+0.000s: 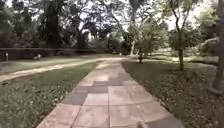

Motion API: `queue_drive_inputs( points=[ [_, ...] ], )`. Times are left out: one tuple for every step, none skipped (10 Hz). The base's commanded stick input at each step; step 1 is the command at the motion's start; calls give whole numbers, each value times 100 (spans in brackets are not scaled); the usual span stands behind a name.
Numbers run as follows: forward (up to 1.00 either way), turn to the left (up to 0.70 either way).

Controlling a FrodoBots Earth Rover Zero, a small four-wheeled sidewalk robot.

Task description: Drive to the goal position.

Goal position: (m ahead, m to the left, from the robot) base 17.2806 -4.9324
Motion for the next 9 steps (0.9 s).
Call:
queue_drive_inputs(
  points=[
    [100, 0],
    [100, 0],
    [100, 0],
    [100, 0],
    [100, 0],
    [100, 0],
    [100, 0],
    [100, 0],
    [100, 0]
  ],
)
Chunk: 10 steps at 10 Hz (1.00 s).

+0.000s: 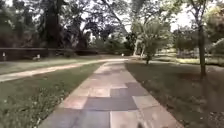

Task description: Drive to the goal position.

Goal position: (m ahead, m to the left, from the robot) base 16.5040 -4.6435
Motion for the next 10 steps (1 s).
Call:
queue_drive_inputs(
  points=[
    [100, -34],
    [100, -34],
    [100, -16],
    [100, 0],
    [100, 0],
    [100, 0],
    [100, 0],
    [100, 0],
    [100, 0],
    [100, -4]
  ],
)
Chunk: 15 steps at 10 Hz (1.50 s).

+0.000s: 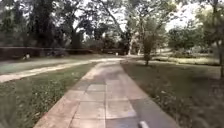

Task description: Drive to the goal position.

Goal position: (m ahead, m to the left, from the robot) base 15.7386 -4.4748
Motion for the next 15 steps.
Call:
queue_drive_inputs(
  points=[
    [100, -4],
    [100, -4],
    [100, -3],
    [100, -1],
    [100, 0],
    [100, 0],
    [100, 0],
    [100, 0],
    [100, 0],
    [100, 0],
    [100, 0],
    [100, 0],
    [100, 0],
    [100, 0],
    [100, 0]
  ],
)
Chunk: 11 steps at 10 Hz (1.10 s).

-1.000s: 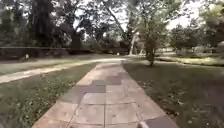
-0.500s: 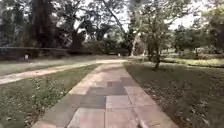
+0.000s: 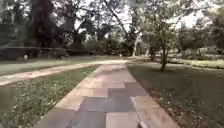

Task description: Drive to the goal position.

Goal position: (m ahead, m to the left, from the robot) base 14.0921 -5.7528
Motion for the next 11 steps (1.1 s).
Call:
queue_drive_inputs(
  points=[
    [100, 0],
    [100, 0],
    [100, 0],
    [100, 0],
    [100, 0],
    [100, 0],
    [100, 0],
    [100, 0],
    [100, 0],
    [100, -6],
    [100, -22]
  ],
)
